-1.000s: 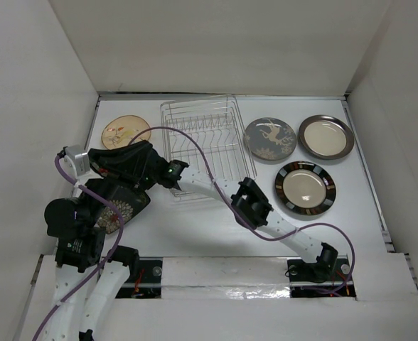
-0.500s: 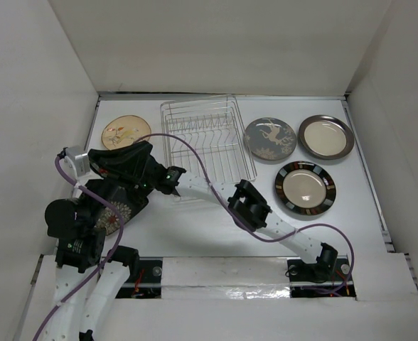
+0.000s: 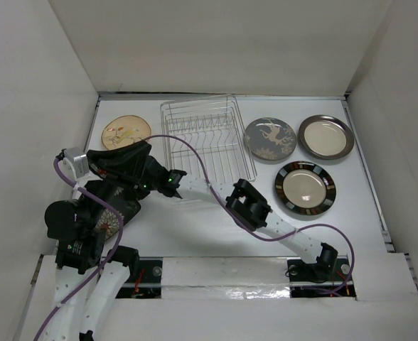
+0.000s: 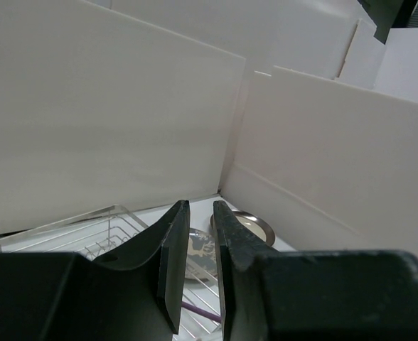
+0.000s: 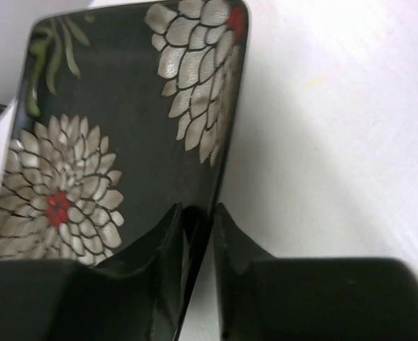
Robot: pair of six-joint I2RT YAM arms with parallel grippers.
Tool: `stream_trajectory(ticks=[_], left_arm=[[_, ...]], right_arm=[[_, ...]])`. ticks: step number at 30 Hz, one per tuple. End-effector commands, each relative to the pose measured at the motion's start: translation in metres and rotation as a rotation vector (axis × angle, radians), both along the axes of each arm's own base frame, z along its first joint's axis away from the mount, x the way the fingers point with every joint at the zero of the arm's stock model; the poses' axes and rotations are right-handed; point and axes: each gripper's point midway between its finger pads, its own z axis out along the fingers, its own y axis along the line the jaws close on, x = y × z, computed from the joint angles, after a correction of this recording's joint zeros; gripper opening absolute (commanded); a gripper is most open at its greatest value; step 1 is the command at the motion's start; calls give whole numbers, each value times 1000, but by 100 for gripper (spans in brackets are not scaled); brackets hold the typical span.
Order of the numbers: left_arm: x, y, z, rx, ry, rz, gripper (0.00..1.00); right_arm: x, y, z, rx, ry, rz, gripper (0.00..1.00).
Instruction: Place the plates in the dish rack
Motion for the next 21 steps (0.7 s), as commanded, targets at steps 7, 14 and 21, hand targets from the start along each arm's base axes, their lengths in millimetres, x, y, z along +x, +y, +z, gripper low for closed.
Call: stream_trajectory(ticks=[7,14,21], left_arm=[[-4,3,11,-5,-57,15,18],[-3,2,9,-5,-52,14,19],[-5,4,13,-6,-62,22,20]], right_arm=[[-21,-4,24,18,-7,50,0],[-25,-2,121,221,-76,59,0],[-34,-12,219,438,-91,40,0]])
